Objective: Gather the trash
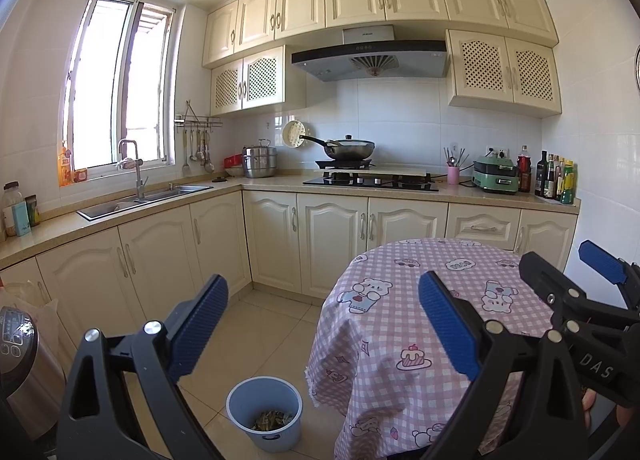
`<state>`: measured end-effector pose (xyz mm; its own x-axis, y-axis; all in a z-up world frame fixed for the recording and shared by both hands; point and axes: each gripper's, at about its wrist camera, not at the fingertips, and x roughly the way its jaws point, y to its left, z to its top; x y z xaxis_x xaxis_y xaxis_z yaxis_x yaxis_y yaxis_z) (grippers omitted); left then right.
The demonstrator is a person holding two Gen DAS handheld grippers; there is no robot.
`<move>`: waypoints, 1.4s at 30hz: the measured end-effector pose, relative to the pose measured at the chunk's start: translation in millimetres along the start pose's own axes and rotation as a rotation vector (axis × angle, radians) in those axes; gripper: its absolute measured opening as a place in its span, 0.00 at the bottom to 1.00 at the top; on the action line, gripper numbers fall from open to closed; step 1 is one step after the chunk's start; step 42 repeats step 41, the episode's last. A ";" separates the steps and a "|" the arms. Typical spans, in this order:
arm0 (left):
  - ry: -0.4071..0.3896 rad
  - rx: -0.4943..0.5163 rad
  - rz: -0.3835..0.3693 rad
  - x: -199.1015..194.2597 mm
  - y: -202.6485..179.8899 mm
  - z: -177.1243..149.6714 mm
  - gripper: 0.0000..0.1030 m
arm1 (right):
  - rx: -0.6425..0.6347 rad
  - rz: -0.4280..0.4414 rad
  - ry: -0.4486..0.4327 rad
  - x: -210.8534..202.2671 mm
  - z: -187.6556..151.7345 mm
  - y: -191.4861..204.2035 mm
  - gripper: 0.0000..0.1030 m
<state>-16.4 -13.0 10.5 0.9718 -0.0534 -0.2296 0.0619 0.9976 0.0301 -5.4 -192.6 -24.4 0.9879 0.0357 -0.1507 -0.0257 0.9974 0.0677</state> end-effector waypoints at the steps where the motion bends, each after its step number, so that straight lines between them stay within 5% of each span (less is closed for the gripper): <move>1: 0.000 -0.001 0.000 0.2 -0.3 0.1 0.91 | 0.001 0.000 0.002 1.6 0.3 0.4 0.93; 17: 0.030 0.002 0.003 13.6 2.9 -5.6 0.91 | 0.009 0.007 0.028 14.0 -7.8 -0.1 0.93; 42: 0.177 -0.012 0.057 110.3 21.8 -24.1 0.91 | 0.012 0.065 0.180 109.0 -22.9 -9.3 0.93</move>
